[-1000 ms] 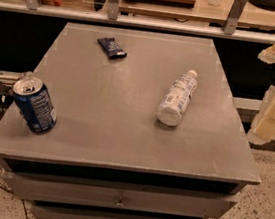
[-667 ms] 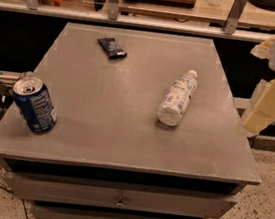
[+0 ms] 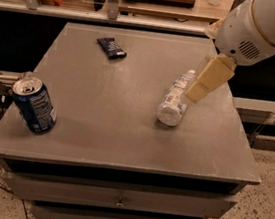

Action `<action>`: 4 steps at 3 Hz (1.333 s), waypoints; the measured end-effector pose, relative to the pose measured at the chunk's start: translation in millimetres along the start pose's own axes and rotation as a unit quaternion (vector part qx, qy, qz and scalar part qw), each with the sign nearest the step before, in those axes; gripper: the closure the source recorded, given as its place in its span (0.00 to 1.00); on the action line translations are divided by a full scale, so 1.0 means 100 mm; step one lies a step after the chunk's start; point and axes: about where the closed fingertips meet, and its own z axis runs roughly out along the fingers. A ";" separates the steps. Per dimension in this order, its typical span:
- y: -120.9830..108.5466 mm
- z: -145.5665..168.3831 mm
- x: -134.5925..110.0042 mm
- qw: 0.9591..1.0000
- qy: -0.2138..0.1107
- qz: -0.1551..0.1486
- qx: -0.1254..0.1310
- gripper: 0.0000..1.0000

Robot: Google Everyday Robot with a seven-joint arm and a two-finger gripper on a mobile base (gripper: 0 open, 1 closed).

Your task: Move rxbar blueberry near blue plastic bottle

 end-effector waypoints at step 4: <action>-0.69 0.69 -0.56 0.989 -0.091 0.119 0.015 0.00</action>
Offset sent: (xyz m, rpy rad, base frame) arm 0.0165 -0.0014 0.0021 0.1432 0.0284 -0.0383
